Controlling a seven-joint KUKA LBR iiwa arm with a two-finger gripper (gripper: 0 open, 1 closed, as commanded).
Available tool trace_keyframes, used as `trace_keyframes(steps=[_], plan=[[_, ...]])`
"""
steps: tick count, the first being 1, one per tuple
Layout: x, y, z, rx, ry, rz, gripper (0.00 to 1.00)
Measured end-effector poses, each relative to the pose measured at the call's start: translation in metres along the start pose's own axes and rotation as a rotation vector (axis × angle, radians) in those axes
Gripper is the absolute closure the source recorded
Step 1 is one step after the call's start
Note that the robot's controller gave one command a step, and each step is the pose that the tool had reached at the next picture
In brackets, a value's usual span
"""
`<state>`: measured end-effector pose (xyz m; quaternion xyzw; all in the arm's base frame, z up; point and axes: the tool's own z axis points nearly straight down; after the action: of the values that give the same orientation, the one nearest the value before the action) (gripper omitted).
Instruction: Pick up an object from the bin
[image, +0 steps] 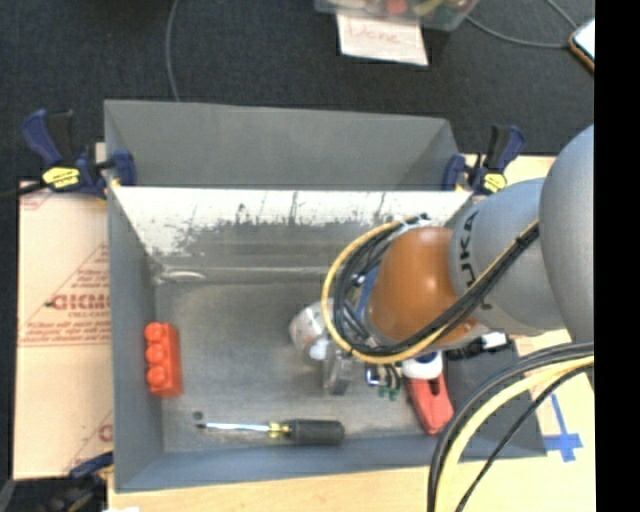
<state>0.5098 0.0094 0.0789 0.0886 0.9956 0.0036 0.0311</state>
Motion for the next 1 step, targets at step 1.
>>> trace_keyframes(steps=[1], plan=[[0.0011,0.0615,0.0041,0.001,0.01,0.12,1.0]])
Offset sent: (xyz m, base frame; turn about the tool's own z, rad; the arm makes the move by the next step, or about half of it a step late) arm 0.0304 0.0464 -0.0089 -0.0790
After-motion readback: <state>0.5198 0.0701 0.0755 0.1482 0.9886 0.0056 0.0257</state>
